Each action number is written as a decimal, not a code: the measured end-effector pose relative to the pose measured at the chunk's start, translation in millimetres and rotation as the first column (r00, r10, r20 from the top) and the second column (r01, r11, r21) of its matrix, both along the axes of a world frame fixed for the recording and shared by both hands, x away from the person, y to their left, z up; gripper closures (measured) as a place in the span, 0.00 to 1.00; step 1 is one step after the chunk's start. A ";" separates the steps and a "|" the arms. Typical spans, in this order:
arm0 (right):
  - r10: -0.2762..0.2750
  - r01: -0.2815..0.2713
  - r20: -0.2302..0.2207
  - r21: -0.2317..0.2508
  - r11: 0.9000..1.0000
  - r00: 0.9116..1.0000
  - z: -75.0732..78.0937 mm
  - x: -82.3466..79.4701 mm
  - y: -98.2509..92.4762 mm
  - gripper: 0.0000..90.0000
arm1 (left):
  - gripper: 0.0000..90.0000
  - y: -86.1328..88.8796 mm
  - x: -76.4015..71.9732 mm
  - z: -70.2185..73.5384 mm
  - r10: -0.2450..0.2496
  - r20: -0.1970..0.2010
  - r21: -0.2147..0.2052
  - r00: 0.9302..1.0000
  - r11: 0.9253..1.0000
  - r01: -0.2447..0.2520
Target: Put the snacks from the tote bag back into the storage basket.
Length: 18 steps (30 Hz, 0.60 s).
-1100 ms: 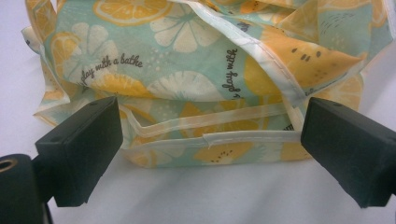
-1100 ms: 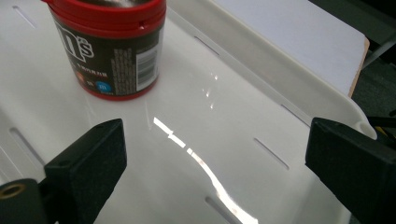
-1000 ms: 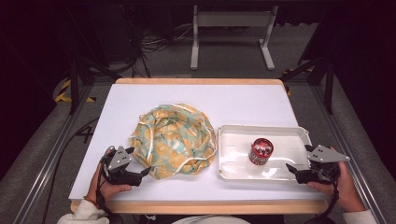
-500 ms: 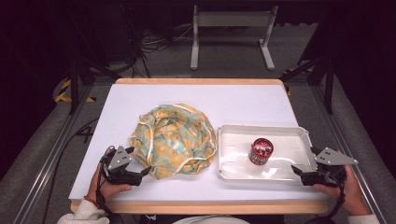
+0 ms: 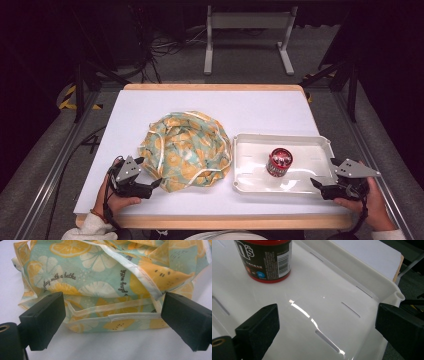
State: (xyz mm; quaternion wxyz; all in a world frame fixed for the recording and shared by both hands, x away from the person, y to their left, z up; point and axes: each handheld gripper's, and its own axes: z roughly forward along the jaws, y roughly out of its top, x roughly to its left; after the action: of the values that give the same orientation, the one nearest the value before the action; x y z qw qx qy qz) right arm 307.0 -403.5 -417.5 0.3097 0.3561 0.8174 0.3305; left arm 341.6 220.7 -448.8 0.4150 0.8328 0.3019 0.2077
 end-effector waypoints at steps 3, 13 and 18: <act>0.002 -0.002 -0.003 -0.004 1.000 1.000 -0.2 0.3 1.2 0.07 | 0.07 0.2 0.3 0.2 0.001 0.004 -0.002 1.000 1.000 -0.001; 0.018 -0.018 -0.007 -0.003 1.000 1.000 0.1 0.1 3.0 0.07 | 0.07 -0.6 2.5 0.2 -0.001 -0.001 0.000 1.000 1.000 0.001; 0.043 -0.043 -0.004 0.014 0.999 0.999 0.7 -1.7 2.6 0.07 | 0.07 -1.3 4.2 -0.3 -0.004 -0.005 0.003 1.000 1.000 0.004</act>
State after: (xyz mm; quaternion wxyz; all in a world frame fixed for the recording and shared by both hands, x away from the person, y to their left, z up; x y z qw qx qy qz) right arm 305.4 -400.9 -416.8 0.2984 0.3411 0.8232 0.3420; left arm 345.7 219.4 -449.1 0.4135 0.8344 0.3011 0.2054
